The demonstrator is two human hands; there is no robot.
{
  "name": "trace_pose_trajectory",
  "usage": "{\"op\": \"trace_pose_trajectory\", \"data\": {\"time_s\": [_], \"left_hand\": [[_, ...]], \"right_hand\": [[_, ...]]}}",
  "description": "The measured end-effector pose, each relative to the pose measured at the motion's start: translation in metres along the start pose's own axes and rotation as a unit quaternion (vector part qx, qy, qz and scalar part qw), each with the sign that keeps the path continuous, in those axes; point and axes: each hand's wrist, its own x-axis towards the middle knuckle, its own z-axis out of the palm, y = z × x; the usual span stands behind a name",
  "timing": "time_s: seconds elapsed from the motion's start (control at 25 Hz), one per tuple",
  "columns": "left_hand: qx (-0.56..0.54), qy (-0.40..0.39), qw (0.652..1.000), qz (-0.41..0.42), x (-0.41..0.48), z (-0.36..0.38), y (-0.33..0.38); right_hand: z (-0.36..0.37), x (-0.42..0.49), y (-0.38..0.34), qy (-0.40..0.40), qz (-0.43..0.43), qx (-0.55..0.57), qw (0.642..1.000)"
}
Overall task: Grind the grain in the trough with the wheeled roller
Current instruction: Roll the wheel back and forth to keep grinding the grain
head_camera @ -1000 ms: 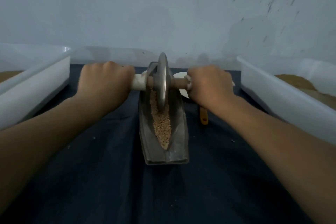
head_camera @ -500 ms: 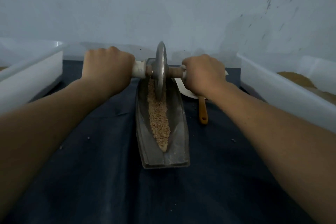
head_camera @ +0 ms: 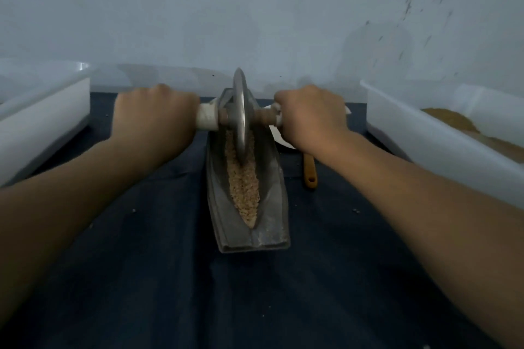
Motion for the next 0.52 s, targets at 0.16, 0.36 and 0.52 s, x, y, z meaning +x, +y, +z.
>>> {"op": "trace_pose_trajectory", "data": {"time_s": [0.16, 0.36, 0.52], "left_hand": [[-0.012, -0.056, 0.998, -0.020, 0.017, -0.004, 0.003], [-0.002, 0.020, 0.997, 0.068, -0.051, -0.033, -0.019], [0.030, -0.003, 0.998, 0.054, -0.040, -0.017, -0.016]], "right_hand": [[-0.009, 0.006, -0.004, -0.041, 0.016, 0.026, 0.999], [-0.042, -0.068, 0.016, 0.071, -0.080, -0.006, 0.994], [-0.027, -0.057, 0.014, 0.009, -0.046, -0.011, 0.999]]}}
